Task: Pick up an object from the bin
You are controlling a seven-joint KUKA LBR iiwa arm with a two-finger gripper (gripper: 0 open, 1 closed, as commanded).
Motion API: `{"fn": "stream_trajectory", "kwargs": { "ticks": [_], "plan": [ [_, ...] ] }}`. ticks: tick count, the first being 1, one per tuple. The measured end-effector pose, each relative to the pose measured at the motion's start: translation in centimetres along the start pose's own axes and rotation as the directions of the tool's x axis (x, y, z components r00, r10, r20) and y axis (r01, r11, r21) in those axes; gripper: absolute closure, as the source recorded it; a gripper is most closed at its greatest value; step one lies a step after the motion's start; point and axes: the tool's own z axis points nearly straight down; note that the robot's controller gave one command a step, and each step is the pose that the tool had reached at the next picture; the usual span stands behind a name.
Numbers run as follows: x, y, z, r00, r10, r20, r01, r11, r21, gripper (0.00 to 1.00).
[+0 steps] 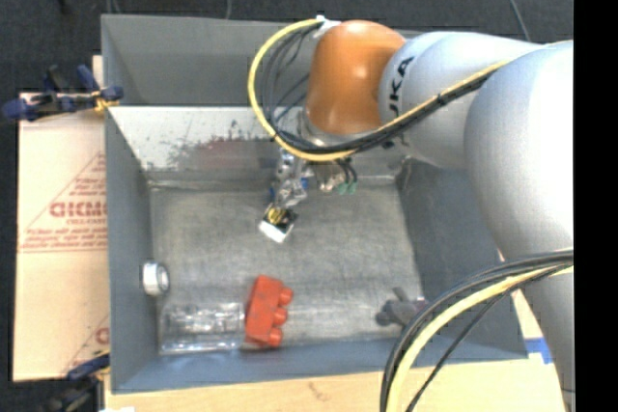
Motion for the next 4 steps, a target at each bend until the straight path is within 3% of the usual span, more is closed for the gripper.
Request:
{"fn": "stream_trajectory", "kwargs": {
  "ticks": [1,2,3,4],
  "plan": [
    [0.25,0.03,0.19,1.000,0.000,-0.013,0.000,1.000,-0.001,0.00],
    [0.03,0.01,0.03,1.000,0.001,-0.002,-0.001,1.000,-0.001,1.00],
    [0.15,0.08,0.17,1.000,0.001,-0.006,-0.001,1.000,-0.002,0.00],
    [0.06,-0.04,0.05,1.000,0.001,-0.003,-0.001,1.000,0.001,1.00]
  ]
}}
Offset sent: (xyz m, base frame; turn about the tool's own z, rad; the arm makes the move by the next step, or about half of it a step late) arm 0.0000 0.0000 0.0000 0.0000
